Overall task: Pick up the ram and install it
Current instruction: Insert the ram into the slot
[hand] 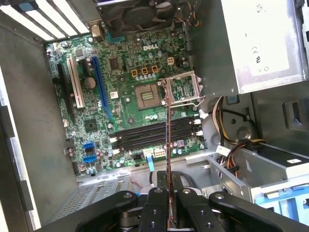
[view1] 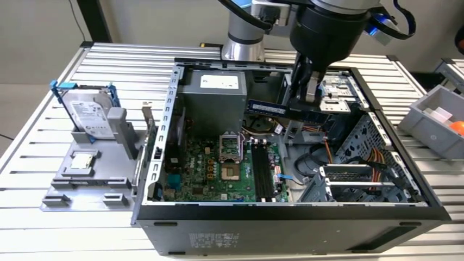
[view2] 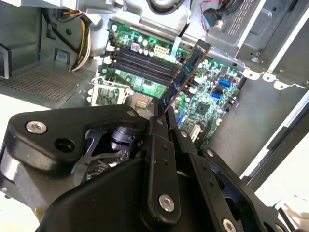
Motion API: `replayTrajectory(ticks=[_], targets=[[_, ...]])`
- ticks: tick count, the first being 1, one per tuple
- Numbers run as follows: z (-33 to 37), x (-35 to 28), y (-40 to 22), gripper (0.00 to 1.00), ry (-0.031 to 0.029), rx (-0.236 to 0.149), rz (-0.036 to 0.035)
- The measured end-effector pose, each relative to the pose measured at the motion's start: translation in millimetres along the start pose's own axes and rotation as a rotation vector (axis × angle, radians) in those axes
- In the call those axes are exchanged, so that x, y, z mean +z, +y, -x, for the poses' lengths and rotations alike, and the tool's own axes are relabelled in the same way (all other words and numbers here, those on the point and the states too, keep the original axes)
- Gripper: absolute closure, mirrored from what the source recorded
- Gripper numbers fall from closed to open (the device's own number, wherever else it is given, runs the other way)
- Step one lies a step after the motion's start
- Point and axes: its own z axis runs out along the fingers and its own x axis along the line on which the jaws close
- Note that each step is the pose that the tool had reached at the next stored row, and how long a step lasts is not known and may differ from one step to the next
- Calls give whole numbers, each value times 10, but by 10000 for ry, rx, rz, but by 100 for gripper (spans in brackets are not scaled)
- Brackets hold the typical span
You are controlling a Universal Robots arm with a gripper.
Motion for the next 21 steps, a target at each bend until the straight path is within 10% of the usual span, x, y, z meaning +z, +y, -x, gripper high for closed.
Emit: replayTrajectory(ticks=[21], targets=[[0,0,0,100,-4,295,-13]])
